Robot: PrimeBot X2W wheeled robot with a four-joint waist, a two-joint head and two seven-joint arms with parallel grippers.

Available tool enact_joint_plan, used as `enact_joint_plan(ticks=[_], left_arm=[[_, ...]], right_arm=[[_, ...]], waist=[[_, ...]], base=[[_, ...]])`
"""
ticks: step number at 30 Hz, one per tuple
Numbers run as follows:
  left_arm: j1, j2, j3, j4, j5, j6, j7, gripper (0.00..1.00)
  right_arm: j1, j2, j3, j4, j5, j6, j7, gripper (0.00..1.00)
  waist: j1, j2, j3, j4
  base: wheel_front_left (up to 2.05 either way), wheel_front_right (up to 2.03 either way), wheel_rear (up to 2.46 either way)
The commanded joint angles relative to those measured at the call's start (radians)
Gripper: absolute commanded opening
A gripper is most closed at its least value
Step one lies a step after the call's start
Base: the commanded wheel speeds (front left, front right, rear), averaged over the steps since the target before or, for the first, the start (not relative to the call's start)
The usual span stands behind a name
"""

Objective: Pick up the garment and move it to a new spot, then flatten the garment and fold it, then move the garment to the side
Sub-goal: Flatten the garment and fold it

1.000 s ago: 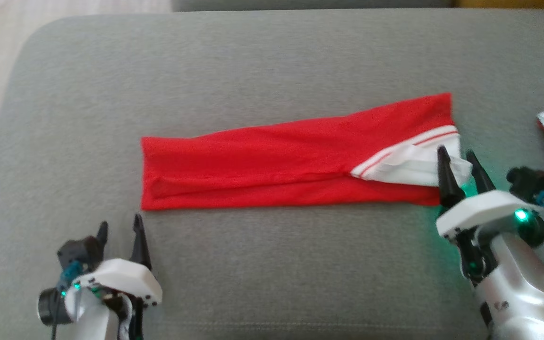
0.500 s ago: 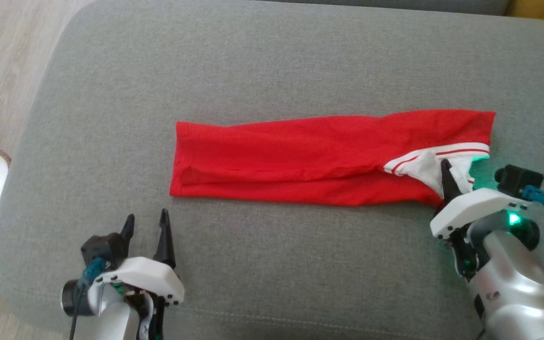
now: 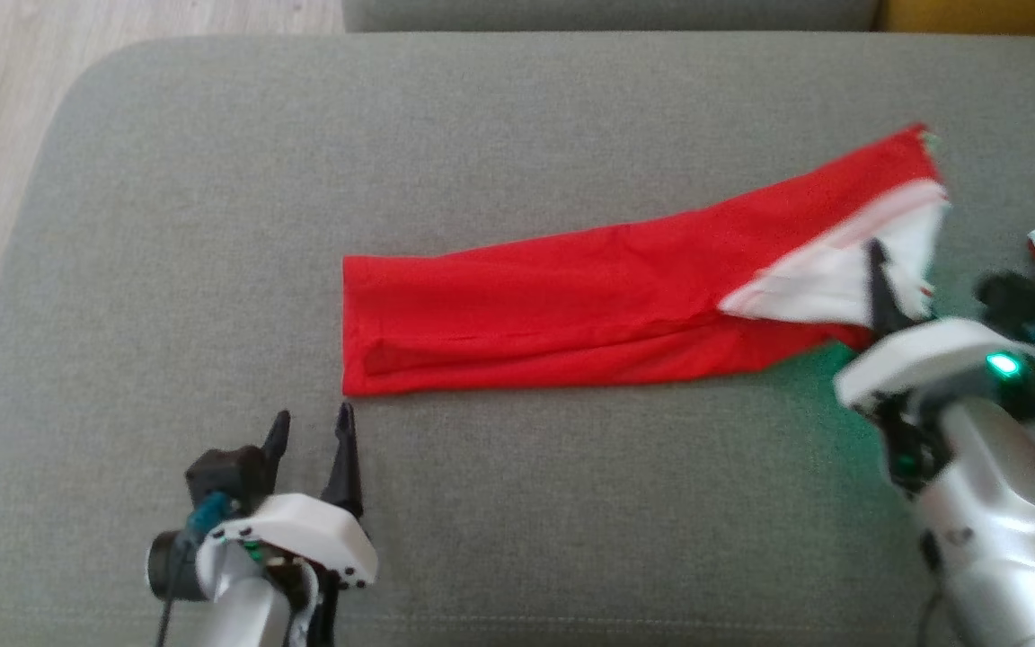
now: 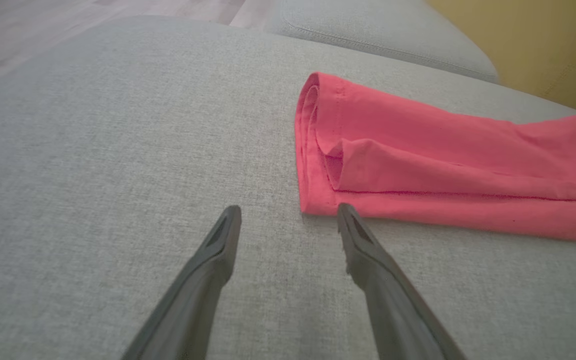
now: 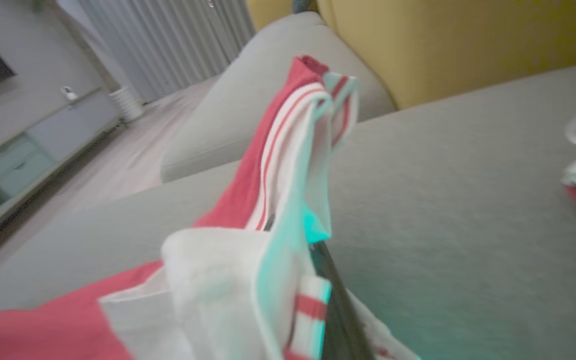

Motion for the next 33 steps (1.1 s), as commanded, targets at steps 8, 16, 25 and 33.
enact_joint_plan(ticks=[8,16,25,33], left_arm=[[-0.022,0.01,-0.046,-0.02,-0.023,0.016,-0.012,1.0],[-0.023,0.01,-0.097,-0.035,-0.005,0.011,-0.012,1.0],[-0.031,0.01,-0.121,-0.045,-0.018,0.021,-0.012,1.0],[-0.046,0.01,-0.045,-0.066,0.02,0.035,-0.012,1.0]], right_arm=[[-0.033,0.052,0.265,-0.27,0.06,0.007,0.095,0.0],[-0.047,0.105,0.355,-0.265,0.07,0.007,0.147,0.0],[-0.11,0.163,0.381,-0.124,0.091,0.007,0.069,1.0],[-0.11,0.164,0.316,-0.083,0.095,0.007,-0.028,1.0]], waist=[[0.0,0.0,-0.028,0.086],[0.0,0.0,-0.022,0.239],[0.0,0.0,-0.014,0.333],[0.0,0.0,-0.042,0.228]], base=[[0.0,0.0,0.0],[0.0,0.0,0.0],[0.0,0.0,0.0],[0.0,0.0,0.0]])
